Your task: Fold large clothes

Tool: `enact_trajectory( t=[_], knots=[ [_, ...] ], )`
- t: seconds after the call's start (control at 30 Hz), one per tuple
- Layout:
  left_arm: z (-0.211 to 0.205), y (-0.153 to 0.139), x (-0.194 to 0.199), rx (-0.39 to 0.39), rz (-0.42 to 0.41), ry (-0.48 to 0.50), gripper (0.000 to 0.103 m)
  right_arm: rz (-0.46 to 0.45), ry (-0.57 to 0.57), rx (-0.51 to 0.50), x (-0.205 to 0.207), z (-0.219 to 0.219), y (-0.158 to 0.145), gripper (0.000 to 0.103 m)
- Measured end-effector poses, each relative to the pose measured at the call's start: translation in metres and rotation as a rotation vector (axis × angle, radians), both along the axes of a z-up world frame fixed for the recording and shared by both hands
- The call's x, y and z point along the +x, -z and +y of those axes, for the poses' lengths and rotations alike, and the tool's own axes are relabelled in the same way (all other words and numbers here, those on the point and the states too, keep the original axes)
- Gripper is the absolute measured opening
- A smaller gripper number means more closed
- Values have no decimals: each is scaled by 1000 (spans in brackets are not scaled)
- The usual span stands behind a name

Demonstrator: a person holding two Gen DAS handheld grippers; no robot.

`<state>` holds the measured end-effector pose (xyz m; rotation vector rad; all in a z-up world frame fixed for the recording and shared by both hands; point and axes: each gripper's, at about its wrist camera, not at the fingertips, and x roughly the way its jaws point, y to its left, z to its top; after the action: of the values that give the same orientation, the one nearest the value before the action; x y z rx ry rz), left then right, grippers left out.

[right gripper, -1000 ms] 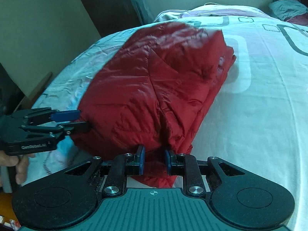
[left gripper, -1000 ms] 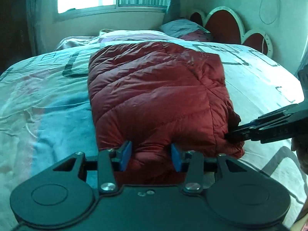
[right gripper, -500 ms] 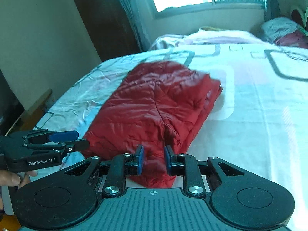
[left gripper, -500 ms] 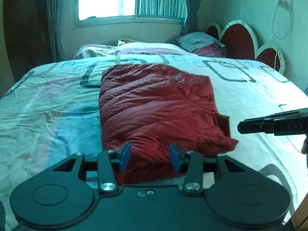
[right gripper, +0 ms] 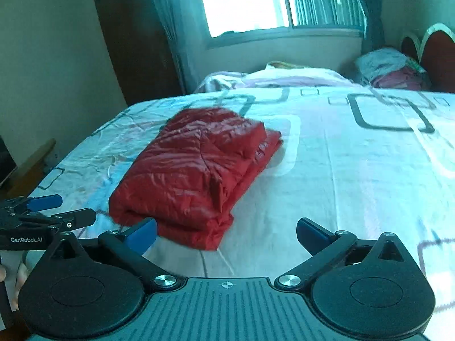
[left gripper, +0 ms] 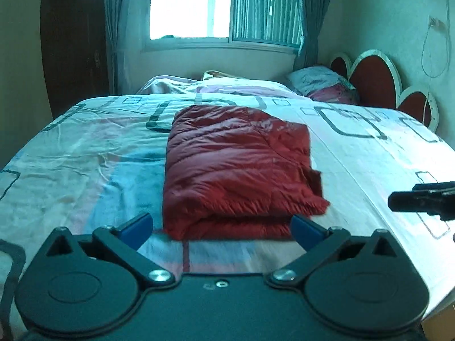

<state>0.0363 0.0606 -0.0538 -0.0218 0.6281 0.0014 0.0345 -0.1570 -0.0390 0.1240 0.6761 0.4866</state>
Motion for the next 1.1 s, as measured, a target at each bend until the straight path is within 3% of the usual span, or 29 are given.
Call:
enact_trajectory(
  t=[0.43, 0.7, 1.1],
  knots=[
    [-51, -48, -91, 38, -63, 30, 103, -41, 64, -39, -98, -13, -43, 103],
    [-66, -62, -142, 11, -105, 24, 103, -70, 109, -87, -155, -26, -53, 103],
    [-62, -61, -168, 16, -109, 27, 103, -99, 141, -60, -194, -39, -67, 103]
  ],
)
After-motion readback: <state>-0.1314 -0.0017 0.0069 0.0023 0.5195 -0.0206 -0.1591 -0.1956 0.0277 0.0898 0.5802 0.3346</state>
